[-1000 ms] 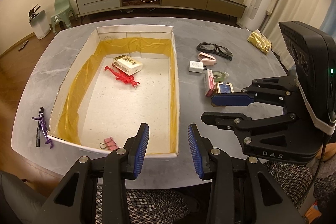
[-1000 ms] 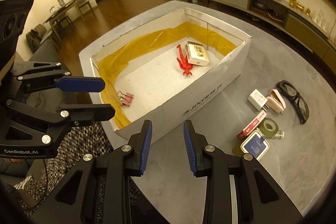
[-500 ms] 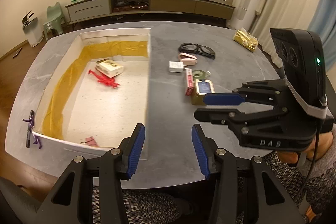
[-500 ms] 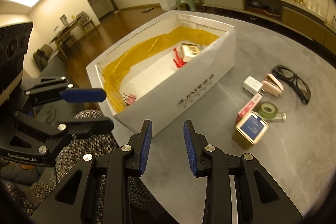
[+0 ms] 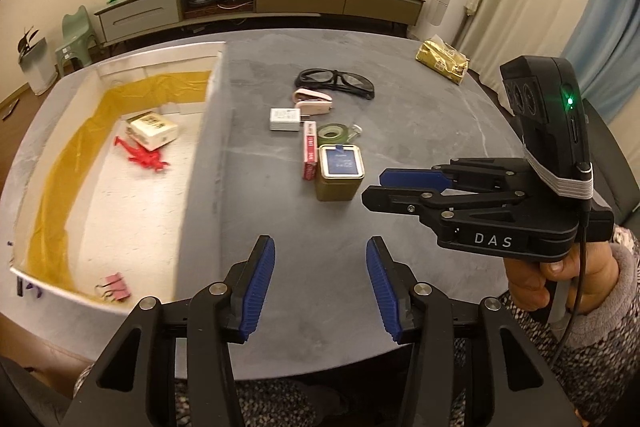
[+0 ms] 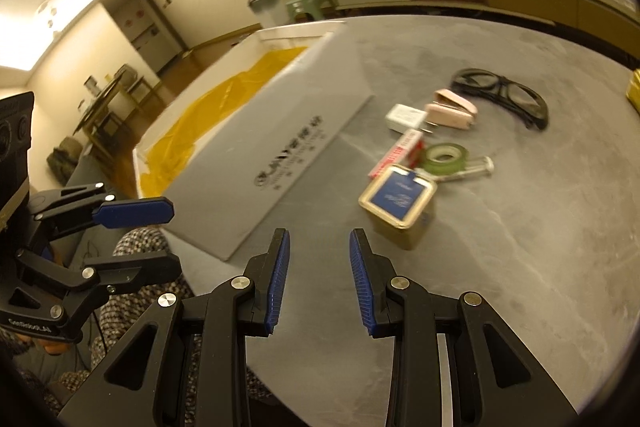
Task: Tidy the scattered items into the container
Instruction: 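Move both open tools back toward the remaining items on the table, then grasp the gold tin with the right tool while the left grasps the staple box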
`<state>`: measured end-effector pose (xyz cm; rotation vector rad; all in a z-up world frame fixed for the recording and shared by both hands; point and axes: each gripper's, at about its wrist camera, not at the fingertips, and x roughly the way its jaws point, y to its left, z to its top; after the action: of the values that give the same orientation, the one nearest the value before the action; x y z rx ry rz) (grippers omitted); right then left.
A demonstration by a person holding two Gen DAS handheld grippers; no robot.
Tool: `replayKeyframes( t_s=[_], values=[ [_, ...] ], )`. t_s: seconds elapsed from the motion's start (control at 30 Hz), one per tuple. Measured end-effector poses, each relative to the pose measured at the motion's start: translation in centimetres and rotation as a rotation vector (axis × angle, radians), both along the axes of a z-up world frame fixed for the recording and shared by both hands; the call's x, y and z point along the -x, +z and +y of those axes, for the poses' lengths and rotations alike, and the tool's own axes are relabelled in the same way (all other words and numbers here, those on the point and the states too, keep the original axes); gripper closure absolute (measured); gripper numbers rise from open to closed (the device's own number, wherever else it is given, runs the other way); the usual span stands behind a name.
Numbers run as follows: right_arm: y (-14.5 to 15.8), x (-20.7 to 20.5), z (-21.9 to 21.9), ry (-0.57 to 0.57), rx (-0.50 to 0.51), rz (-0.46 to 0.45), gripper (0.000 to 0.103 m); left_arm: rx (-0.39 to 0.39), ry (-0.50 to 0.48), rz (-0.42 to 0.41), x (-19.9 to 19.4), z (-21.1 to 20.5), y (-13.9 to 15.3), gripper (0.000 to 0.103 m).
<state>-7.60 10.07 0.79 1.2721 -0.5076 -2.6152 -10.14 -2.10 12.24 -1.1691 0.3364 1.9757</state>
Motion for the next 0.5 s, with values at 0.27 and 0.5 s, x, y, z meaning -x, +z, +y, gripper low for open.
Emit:
replayKeyframes(
  t_s=[0.27,0.5],
  values=[
    [-2.3,0.3,2.3,-0.049,-0.009,-0.009,0.050,-0.018,0.009,-0.036,1.8,3.5,-1.9,0.047],
    [-2.8,2.2,1.8,0.069,-0.195,0.008,0.039,-0.053,0.061,-0.072,4.9,5.7,-3.3,0.046]
  ],
)
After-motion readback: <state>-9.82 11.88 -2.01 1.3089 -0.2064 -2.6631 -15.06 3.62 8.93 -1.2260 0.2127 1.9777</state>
